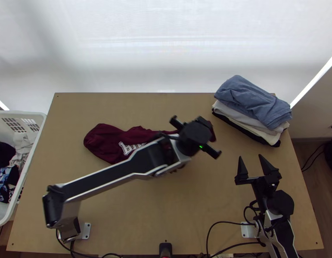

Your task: Fold the t-shirt

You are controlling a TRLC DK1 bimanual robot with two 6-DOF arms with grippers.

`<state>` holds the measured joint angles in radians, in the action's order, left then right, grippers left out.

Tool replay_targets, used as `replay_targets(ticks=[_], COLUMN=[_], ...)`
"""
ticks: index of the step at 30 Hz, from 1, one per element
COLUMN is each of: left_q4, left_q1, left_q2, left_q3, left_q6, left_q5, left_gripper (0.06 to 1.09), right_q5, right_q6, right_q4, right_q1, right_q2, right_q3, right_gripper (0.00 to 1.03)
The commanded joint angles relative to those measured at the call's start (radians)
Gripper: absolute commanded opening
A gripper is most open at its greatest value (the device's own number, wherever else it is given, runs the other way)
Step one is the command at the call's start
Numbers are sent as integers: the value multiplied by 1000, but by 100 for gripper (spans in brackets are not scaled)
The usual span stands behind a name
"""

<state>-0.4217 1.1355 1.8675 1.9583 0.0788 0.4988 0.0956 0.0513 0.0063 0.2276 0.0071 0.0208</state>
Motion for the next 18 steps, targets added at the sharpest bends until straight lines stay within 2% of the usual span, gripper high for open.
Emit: replay_targets(ticks=[1,3,4,5,7,8,9,18], left_q4=[55,58,75,77,83,92,92,32], left_q1=[21,27,29,32,41,43,43,-65], left_q2=[59,87,98,105,113,113,113,2], left_q3=[77,94,96,100,119,131,148,209], left_q6=[9,15,15,16,13,10,9,-47], left_q5=[9,9,9,7,9,9,7,9], left_gripper=[9,9,15,28,65,89,105,104], right_q5=[0,0,0,0,0,0,0,0], right_q6=[-4,-4,-4,-4,-4,-4,-4,-4], right_q4=[-3,-3,-3,-3,-3,-3,-3,-3], right_q1=[-2,-2,-2,-2,-2,-2,-2,-2], right_q2=[-9,-9,-9,-9,-9,-9,-9,-9], right_q3=[-15,-13,-15,-13,-13,-13,-13,-13], right_gripper=[98,98,98,98,98,98,98,98])
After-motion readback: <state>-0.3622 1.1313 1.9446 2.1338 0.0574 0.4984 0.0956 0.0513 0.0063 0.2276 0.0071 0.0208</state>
